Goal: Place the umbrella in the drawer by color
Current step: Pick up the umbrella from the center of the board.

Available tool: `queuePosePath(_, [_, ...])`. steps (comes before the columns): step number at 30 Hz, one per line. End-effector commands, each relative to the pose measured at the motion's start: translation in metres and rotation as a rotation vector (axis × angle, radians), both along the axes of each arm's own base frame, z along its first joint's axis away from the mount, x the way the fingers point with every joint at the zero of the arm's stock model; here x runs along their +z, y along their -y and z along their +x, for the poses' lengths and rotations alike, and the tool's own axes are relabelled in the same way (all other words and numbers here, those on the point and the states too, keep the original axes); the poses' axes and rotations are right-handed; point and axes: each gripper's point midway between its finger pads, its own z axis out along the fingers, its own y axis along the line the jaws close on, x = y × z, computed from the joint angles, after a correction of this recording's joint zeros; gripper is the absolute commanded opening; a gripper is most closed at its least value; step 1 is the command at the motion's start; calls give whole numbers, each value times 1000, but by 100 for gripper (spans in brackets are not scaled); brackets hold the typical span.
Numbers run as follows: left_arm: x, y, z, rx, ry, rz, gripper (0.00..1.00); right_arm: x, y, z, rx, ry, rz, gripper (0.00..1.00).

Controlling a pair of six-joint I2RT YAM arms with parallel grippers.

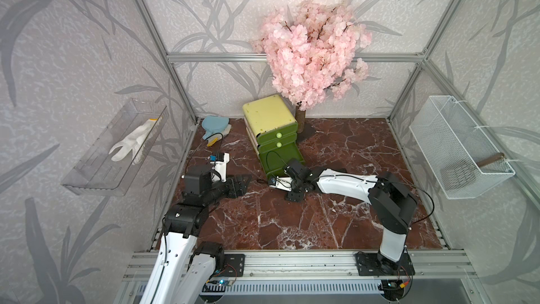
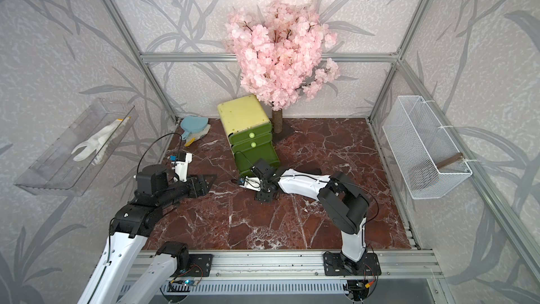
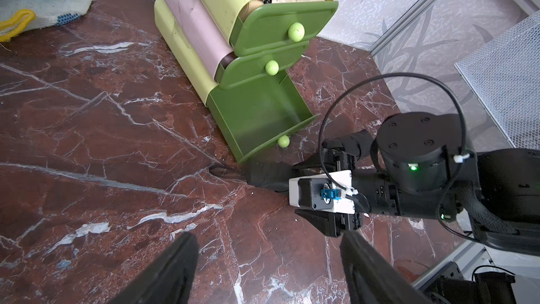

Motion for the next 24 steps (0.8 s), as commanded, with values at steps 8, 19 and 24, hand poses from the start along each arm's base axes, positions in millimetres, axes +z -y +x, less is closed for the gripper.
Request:
queuePosePath(8, [-3, 1, -3, -10, 0, 7, 81, -25, 22, -7, 20, -93, -185, 70])
queuePosePath(19, [-2, -2, -4, 3, 9, 14, 81, -40, 27, -2, 58, -107, -297, 61])
queuePosePath(24, [-2, -7, -3, 25, 10, 39, 81, -30, 31, -16, 114, -178, -337, 26])
